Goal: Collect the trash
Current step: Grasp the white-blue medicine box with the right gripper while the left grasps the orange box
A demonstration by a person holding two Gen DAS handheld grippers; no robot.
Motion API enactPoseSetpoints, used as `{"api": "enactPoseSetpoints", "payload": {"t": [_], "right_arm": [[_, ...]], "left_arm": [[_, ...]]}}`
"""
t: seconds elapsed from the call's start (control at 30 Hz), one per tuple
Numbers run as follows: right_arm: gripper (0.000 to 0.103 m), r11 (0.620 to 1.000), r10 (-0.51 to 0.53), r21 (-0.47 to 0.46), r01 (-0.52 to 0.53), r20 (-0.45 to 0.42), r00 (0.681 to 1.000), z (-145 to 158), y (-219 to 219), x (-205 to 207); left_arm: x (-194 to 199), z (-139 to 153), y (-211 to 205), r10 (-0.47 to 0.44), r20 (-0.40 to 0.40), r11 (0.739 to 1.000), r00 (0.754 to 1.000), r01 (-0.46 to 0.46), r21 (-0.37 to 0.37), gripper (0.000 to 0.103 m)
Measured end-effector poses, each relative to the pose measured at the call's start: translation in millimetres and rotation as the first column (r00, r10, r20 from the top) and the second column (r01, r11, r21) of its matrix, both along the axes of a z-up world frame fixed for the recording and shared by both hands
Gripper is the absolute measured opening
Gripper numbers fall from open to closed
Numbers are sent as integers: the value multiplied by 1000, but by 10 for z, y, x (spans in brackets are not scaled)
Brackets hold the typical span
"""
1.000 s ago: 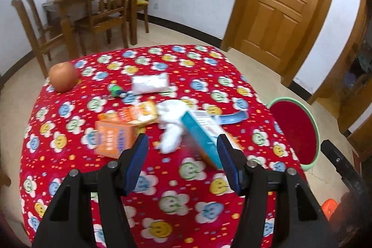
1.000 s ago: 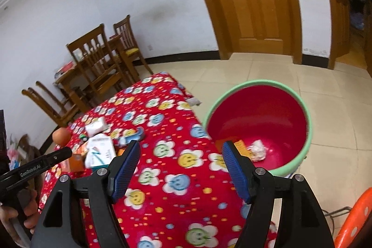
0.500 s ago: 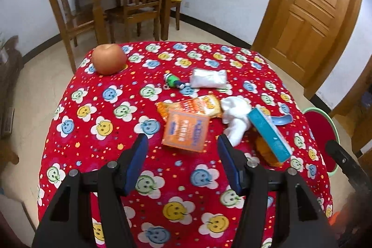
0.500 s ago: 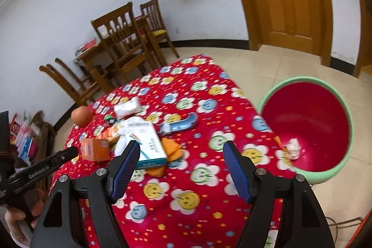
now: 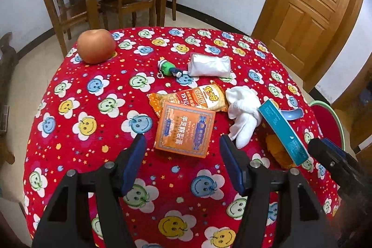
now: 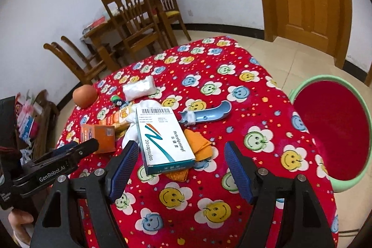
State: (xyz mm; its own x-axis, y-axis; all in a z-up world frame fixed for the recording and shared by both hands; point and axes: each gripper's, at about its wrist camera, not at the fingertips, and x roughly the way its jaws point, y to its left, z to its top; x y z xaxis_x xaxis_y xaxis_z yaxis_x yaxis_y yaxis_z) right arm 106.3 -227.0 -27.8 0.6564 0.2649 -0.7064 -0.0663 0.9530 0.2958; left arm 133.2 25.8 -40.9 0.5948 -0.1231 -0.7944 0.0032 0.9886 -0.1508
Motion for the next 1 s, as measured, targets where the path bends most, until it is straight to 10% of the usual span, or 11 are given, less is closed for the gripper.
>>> {"api": "enactPoseSetpoints", "payload": {"t": [0.57,0.73,1.0], "right_arm": [[77,998,59,17,-58,-37,998,-173,145,134],[59,998,59,20,-58,-38,998,-187,135,122],[58,999,41,27,-41,11,999,-73,97,-5]], "left_arm": [[89,-120,49,-9,9,1000,1000,10,-30,55],[47,-82,68,-10,24,999,1000,10,-37,53],[-98,86,93,-10,65,999,998,13,-46,53]]}}
